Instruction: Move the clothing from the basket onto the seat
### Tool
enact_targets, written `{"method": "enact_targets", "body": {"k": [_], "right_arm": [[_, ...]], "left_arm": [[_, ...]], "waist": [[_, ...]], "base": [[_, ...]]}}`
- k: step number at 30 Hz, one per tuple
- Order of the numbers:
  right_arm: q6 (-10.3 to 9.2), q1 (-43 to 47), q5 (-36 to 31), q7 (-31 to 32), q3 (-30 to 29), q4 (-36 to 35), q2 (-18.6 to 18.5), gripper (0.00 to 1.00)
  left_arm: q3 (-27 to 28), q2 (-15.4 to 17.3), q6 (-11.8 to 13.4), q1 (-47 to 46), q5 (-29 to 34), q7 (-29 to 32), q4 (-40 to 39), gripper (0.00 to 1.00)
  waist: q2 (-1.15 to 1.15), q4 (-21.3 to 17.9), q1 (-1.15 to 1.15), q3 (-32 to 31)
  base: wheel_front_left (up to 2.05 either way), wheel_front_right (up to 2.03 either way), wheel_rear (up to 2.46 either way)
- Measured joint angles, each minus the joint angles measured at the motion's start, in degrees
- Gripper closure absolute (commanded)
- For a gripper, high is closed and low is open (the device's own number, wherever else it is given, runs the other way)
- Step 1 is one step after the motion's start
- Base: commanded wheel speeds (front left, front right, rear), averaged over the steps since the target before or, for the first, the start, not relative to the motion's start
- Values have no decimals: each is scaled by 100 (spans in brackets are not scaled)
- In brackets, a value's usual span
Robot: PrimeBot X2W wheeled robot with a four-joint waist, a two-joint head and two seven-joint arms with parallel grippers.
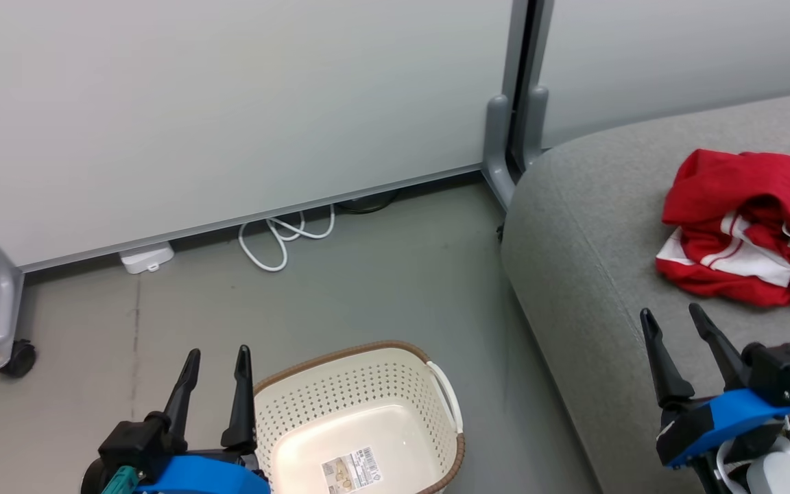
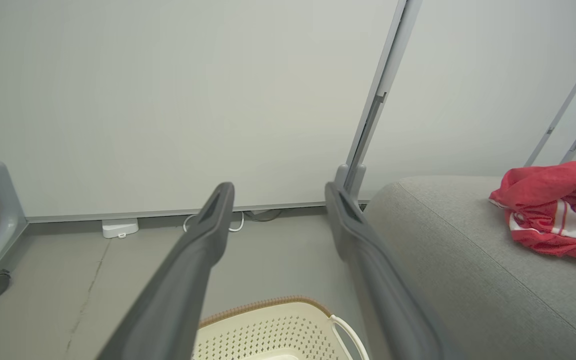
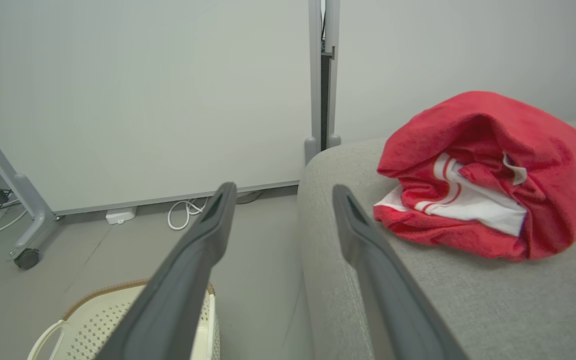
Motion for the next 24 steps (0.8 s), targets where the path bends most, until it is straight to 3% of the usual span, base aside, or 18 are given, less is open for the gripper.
{"method": "enact_targets", "body": {"k": [12,24], "right_arm": [[0,610,-231,122,-170,-708,482,0],[0,736,-283,257,-202,-853,612,0]], "left_arm": [[281,-16,0,157,-1,-1,53,0],[330,-18,5,183,2,-1,296,0]], "waist": [[0,531,1,-155],[0,896,1,-220]], "base": [[0,0,0],[0,0,0]]}}
